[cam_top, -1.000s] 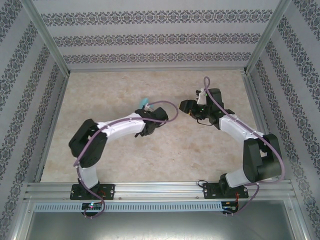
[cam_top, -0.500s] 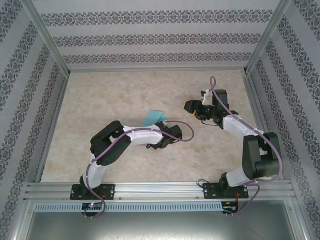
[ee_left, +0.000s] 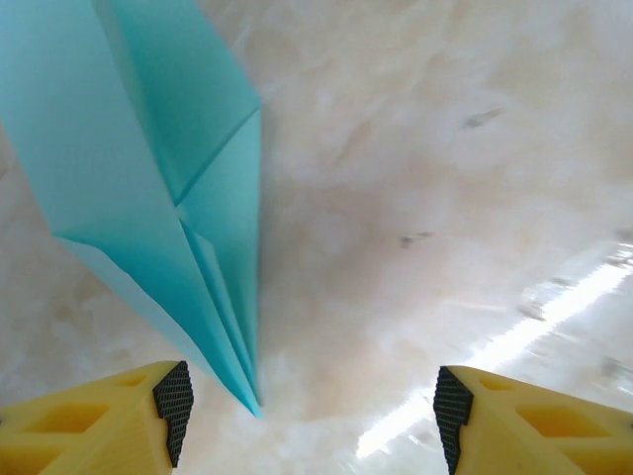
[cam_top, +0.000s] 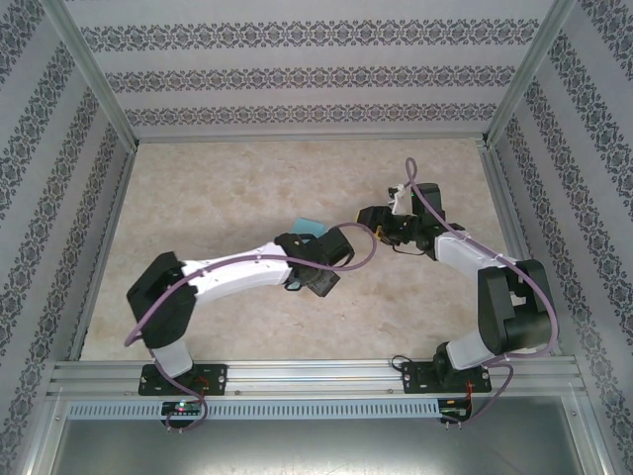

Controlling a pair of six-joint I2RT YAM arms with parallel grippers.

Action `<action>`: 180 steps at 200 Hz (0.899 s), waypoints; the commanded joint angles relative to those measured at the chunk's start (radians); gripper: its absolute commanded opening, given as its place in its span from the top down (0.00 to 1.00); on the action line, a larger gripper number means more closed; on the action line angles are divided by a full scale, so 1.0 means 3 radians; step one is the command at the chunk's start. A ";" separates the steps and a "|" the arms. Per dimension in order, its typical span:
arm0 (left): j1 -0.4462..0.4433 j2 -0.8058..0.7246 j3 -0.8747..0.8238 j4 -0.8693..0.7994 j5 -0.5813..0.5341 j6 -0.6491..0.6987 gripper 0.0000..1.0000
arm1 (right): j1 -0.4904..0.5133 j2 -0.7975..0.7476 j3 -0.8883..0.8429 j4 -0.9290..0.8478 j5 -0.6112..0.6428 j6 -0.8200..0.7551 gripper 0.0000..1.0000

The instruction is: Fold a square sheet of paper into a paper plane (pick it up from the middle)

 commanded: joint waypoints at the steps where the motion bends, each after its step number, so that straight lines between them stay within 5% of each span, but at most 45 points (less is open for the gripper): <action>1: 0.0150 -0.0330 -0.0159 0.0055 0.0445 -0.0134 0.31 | 0.0147 -0.0044 -0.0016 0.0142 0.0073 0.0089 0.48; 36: 0.0612 -0.0846 -0.0501 0.0156 0.0502 -0.0266 0.24 | 0.0534 -0.0063 0.0043 0.0188 0.0266 0.0234 0.54; 98: 0.1604 -0.1324 -0.1277 0.1040 0.1386 -0.0617 0.04 | 0.1349 0.0193 0.0418 -0.0044 0.0982 0.0354 0.61; 180: 0.2084 -0.1525 -0.1757 0.1401 0.1667 -0.0897 0.05 | 0.1810 0.1041 0.1091 -0.0365 0.1244 0.0246 0.72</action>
